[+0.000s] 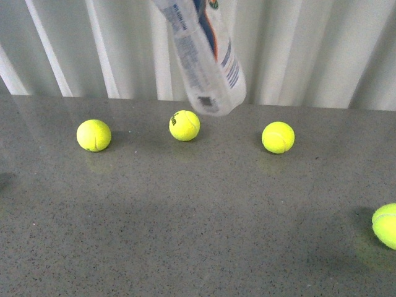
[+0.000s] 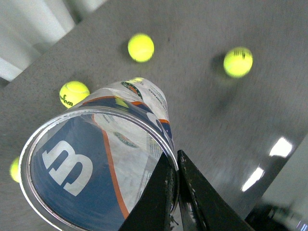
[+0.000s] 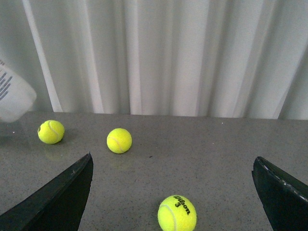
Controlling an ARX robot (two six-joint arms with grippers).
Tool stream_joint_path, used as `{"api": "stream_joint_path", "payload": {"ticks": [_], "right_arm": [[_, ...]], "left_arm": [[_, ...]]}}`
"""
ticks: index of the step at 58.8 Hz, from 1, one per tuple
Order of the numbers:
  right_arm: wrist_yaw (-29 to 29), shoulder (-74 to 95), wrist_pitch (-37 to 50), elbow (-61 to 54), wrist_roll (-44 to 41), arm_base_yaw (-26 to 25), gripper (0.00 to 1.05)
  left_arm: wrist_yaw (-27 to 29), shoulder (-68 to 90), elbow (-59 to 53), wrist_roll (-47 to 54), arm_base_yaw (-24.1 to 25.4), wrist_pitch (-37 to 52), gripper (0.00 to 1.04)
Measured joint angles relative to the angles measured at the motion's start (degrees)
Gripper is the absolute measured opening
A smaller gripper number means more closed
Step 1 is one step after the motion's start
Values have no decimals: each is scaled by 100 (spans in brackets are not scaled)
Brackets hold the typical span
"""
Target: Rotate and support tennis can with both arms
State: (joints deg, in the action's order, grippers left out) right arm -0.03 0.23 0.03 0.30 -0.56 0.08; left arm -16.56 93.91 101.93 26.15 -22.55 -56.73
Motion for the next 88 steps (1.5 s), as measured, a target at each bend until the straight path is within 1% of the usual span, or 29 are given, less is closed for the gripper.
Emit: {"api": "stream_joint_path", "payload": {"ticks": [1,3,8,12,15,17,31,39,46,55,65,70,88], "right_arm": [[0,0,0,0,0,0,98],[0,0,0,0,0,0,98],[0,0,0,0,0,0,98],[0,0,0,0,0,0,98],[0,0,0,0,0,0,98],[0,0,0,0,0,0,98],[0,0,0,0,0,0,98],[0,0,0,0,0,2,98],[0,0,0,0,0,0,98],[0,0,0,0,0,0,98],[0,0,0,0,0,0,98],[-2,0,0,0,0,0,98],[-2,0,0,0,0,0,98]], "left_arm": [[35,70,118,77,-7,-149,4],[240,337,553,691,-33,-671,4],[684,767,1106,1484,-70,-1394,4],[977,960,1191,1943,-114,-1523,4],[1261,1069,1176,2184,-168,-1449,4],[1351,1126,1147,2258,-210,-1392,4],[1196,1397,828,2481,-592,-1244,4],[837,1554,752,2380,-752,-1132,4],[782,1628,599,2297,-831,-1071,4],[828,1670,315,2249,-872,-905,4],[817,1746,-48,2061,-874,-518,4],[918,1808,-280,2002,-857,-319,4],[911,1987,-229,1744,-758,-146,4]]}}
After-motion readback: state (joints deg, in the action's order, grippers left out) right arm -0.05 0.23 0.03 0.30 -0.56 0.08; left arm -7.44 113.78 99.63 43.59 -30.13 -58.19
